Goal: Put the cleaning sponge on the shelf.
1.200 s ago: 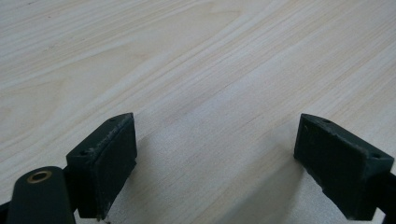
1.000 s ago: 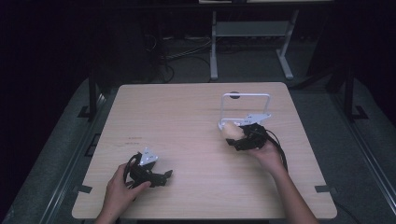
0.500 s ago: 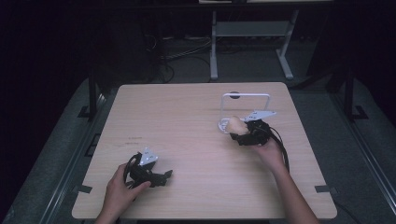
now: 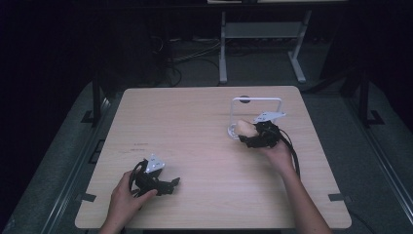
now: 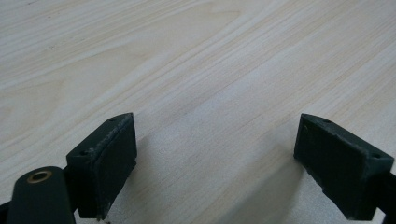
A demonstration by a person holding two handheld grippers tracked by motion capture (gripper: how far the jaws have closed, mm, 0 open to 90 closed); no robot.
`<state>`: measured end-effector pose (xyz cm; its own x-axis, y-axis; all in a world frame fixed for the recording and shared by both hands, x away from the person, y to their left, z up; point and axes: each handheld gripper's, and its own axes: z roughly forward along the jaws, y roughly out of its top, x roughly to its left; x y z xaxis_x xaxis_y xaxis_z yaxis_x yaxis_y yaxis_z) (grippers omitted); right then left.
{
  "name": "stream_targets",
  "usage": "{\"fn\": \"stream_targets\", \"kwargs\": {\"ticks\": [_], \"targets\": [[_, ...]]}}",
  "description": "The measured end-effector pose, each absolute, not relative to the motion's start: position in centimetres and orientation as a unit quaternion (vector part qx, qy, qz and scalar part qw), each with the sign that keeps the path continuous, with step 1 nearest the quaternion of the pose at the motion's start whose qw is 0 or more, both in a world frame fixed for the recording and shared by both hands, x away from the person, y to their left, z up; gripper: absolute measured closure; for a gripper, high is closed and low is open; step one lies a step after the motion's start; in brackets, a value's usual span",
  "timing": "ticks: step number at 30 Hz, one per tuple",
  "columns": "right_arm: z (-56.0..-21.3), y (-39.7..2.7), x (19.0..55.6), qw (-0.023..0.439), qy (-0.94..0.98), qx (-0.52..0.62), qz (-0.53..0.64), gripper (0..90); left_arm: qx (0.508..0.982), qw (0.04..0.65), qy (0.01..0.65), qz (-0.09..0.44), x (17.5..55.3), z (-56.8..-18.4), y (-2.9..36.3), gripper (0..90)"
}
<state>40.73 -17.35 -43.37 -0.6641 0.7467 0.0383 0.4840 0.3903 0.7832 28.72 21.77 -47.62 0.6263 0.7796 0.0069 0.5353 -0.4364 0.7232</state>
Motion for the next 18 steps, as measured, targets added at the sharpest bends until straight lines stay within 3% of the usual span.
{"fn": "stream_targets", "kwargs": {"ticks": [18], "targets": [[-45.0, -17.0, 42.9, 0.159, 0.816, 0.398, 0.388, 27.5, 0.83, 0.353, 0.396, 0.173, 28.7, -47.6, 21.8, 12.5]]}}
